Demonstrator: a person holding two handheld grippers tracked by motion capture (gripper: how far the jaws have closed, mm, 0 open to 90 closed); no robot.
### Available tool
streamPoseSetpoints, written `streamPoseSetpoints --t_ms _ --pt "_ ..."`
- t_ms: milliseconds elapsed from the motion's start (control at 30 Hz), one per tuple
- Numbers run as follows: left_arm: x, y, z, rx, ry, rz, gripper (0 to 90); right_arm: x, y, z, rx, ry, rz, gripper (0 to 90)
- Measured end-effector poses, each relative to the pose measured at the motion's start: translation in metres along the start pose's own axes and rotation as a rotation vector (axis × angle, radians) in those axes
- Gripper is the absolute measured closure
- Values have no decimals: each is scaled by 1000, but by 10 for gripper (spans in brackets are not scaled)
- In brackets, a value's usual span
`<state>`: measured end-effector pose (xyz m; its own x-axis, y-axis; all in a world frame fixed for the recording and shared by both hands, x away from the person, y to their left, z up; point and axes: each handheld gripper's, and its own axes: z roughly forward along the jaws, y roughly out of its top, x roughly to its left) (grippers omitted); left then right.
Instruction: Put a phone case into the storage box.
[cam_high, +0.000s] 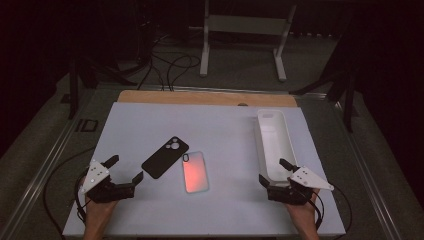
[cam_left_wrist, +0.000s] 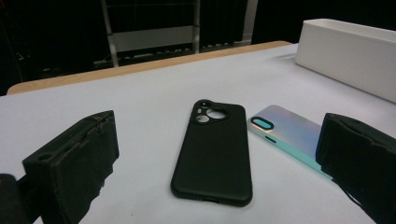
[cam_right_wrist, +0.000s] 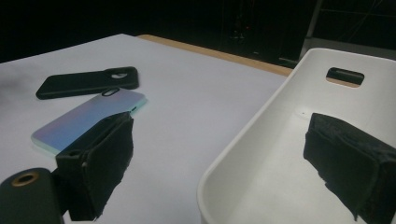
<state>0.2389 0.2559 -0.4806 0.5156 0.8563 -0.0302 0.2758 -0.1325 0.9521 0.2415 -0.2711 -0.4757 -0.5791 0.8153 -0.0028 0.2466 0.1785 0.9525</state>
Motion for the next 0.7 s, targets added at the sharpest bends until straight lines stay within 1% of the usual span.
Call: streamPoseSetpoints --t_ms 467,700 --pt "0 -1 0 -1 4 -4 1 2 -1 3 15 5 -1 84" --pt "0 -1 1 1 -4 -3 1 2 -1 4 13 7 1 84"
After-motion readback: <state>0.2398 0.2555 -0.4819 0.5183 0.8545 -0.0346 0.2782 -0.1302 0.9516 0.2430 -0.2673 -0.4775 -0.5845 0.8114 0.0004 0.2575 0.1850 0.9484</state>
